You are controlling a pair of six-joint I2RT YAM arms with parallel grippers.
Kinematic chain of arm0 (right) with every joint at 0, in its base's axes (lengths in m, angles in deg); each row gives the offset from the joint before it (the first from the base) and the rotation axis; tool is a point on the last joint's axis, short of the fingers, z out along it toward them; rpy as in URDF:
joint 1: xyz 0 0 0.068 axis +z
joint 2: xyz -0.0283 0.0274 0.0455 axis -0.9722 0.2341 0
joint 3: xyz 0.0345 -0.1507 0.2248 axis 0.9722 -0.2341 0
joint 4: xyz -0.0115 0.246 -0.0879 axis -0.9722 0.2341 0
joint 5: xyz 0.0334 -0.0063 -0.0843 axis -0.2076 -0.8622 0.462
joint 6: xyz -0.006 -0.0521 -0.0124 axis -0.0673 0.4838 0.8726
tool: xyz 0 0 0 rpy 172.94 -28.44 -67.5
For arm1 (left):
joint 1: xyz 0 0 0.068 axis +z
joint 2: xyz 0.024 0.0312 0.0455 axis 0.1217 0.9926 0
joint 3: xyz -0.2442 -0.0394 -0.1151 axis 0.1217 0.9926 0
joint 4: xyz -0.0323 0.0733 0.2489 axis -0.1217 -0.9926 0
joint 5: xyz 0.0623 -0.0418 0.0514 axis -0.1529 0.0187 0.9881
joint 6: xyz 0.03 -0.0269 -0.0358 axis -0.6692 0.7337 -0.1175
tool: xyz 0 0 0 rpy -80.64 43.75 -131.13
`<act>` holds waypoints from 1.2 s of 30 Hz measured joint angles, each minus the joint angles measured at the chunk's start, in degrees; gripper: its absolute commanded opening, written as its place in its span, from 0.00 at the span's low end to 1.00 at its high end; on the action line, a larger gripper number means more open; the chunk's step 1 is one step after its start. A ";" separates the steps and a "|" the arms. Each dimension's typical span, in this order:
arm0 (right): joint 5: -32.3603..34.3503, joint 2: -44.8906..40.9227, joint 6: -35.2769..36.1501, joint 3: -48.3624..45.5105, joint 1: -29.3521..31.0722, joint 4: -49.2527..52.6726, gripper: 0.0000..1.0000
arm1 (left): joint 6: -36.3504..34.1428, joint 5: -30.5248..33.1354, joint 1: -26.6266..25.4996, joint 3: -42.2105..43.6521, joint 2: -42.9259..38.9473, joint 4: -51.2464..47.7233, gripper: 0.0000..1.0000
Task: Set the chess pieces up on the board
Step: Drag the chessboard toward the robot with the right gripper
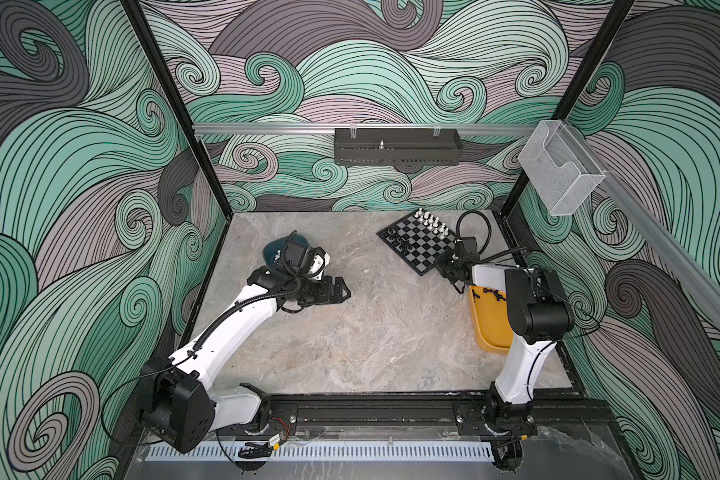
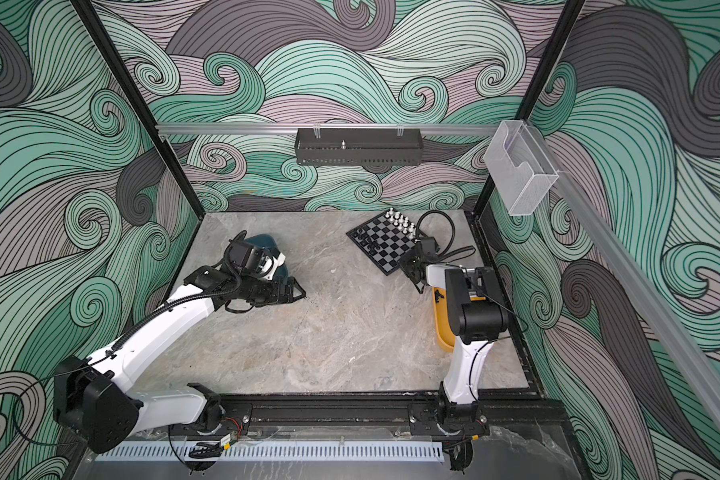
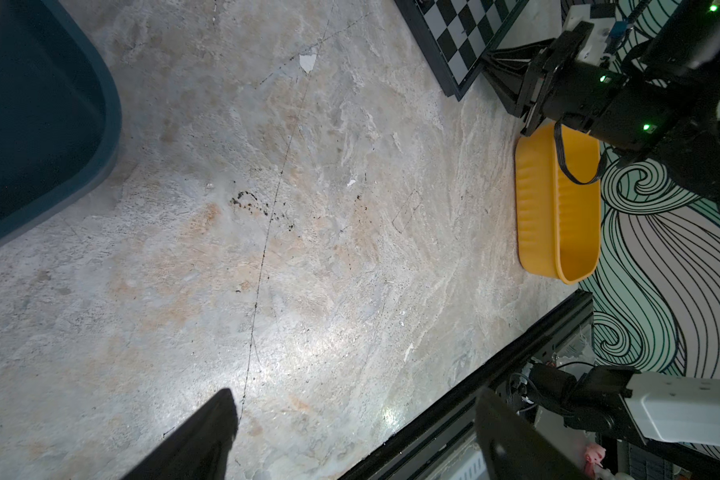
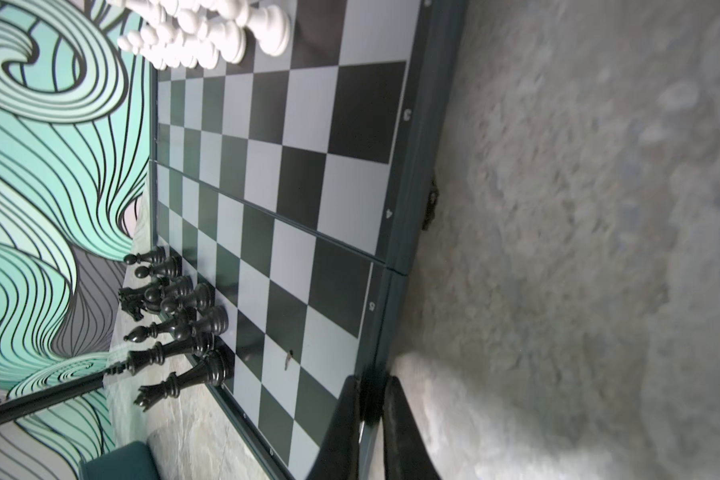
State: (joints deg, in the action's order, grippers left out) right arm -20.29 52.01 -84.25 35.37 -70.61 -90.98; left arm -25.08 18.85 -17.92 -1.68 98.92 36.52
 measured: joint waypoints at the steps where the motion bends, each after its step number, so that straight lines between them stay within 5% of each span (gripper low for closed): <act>1: -0.24 -0.55 0.02 -0.70 0.37 -0.02 0.12 | 0.04 0.04 0.00 0.00 0.00 0.00 0.92; 12: -4.57 -10.56 4.44 -12.76 5.31 0.55 0.12 | 0.61 1.77 0.04 -0.61 0.48 1.40 0.92; 23: -9.16 -28.11 14.97 -26.56 10.69 12.15 0.20 | -0.24 1.92 0.85 -8.68 7.10 0.00 0.91; 36: -12.15 -40.94 19.32 -34.10 14.19 22.97 0.28 | -0.59 3.13 2.29 -4.81 2.14 -2.93 0.91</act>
State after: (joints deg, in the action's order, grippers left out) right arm -32.44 11.08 -64.93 1.27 -56.43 -68.01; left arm -25.67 21.98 -15.62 -6.49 101.06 33.60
